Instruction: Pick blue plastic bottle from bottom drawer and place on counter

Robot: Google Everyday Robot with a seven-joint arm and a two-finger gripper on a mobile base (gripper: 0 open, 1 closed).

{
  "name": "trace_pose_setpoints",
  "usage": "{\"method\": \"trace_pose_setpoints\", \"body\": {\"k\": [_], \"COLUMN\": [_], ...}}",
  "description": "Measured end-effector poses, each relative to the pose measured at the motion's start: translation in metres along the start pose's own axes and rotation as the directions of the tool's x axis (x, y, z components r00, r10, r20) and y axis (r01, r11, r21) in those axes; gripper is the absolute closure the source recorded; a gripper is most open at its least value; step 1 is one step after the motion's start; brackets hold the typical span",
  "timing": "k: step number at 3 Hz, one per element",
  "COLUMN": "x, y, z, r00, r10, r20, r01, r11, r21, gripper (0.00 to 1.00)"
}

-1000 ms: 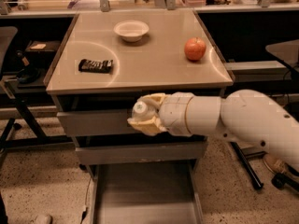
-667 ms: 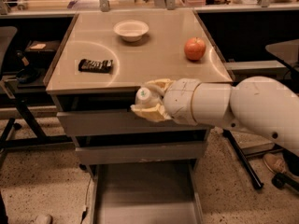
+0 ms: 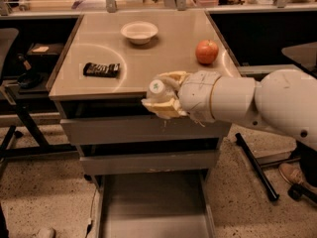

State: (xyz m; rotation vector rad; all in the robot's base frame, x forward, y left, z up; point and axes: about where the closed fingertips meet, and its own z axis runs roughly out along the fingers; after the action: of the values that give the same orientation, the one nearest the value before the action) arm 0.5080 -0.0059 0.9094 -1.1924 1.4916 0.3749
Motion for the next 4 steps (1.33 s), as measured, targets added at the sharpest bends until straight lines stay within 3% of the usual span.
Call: {"method": "trace_pose_setpoints", "body": {"k": [2,3,4], "x": [-0.046,-0.051,-0.05], "y": [-0.074,-0.112,-0.142], "z": [-0.027,-0.025,-0.01], "r00": [1.0,1.0,0.998], "r10": [-0.007,0.016,0.058], "r20": [0.013,0.002,-0.004], "r01": [0.006,-0.016,-0.058], "r11": [0.999,0.9993,0.9983], "r21": [0.044,0.035,-0.006], "gripper": [1.0,1.0,1.0]}}
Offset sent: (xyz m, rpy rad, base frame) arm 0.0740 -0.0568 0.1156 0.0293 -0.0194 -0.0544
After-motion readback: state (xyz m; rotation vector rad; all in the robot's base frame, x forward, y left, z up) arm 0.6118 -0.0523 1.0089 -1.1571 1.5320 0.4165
